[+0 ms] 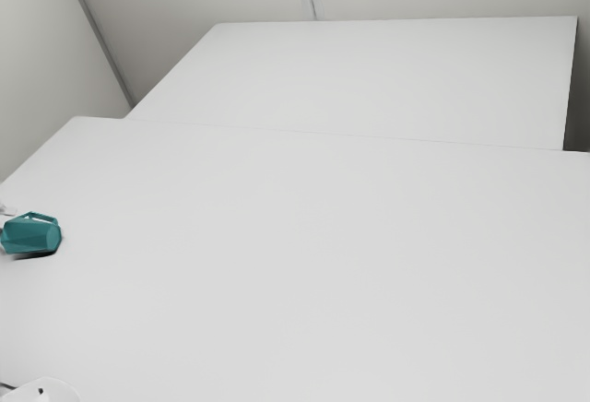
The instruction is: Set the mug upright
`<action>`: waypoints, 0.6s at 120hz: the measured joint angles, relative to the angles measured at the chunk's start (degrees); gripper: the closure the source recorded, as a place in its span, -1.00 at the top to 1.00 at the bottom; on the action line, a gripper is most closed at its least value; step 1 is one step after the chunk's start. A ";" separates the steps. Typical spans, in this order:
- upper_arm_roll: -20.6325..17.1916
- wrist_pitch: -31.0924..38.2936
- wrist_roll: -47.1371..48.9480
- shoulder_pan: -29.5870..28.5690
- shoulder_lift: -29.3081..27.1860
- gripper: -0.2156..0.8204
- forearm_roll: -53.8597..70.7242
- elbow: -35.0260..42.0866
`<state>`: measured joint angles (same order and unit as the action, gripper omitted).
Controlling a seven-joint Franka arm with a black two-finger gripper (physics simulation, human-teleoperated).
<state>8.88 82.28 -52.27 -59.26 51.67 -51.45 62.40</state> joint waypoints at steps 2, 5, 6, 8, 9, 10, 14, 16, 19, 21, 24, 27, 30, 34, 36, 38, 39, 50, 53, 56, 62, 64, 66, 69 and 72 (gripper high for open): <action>-0.02 0.01 -0.39 0.05 -0.01 0.53 -0.28 0.15; -0.05 0.01 -0.97 0.14 -0.06 0.53 -0.69 0.38; -0.06 0.02 -1.15 0.16 -0.08 0.53 -0.83 0.51; -0.09 0.02 -1.52 0.19 -0.16 0.53 -1.10 0.83; -0.14 0.02 -1.70 0.21 -0.23 0.53 -1.22 1.07; -0.18 0.03 -1.87 0.22 -0.29 0.53 -1.33 1.27; -0.33 0.03 -2.55 0.23 -0.59 0.53 -1.72 2.19; -0.38 0.02 -2.87 0.22 -0.77 0.53 -1.92 2.71; -0.44 0.01 -3.33 0.18 -1.04 0.53 -2.25 3.55; -0.46 -0.01 -3.63 0.16 -1.21 0.53 -2.44 3.98; -0.47 -0.03 -4.06 0.14 -1.40 0.53 -2.68 4.44; -0.49 -0.07 -4.47 0.13 -1.53 0.53 -2.87 4.73; -0.50 -0.12 -4.86 0.15 -1.67 0.53 -3.04 5.04; -0.52 -0.19 -5.36 0.17 -1.80 0.53 -3.23 5.37; -0.54 -0.22 -5.59 0.19 -1.89 0.53 -3.31 5.52; -0.56 -0.26 -5.83 0.22 -2.01 0.53 -3.37 5.62; -0.61 -0.27 -5.94 0.22 -2.07 0.53 -3.40 5.67; -1.11 -0.45 -7.06 0.21 -2.42 0.45 -3.81 5.89; -1.16 -0.50 -7.33 0.20 -2.45 0.40 -3.91 5.93; -1.18 -0.54 -7.59 0.20 -2.48 0.35 -4.00 5.96; -1.21 -0.62 -8.08 0.15 -2.65 0.22 -4.13 6.32; -1.22 -0.65 -8.23 0.12 -2.73 0.17 -4.16 6.51; -1.22 -0.66 -8.38 0.09 -2.79 0.12 -4.18 6.72; -1.23 -0.69 -8.60 0.05 -2.85 0.05 -4.22 6.93; -1.23 -0.71 -8.81 0.01 -2.89 -0.01 -4.24 7.09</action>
<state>7.65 81.56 -61.08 -59.25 48.78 -55.69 69.49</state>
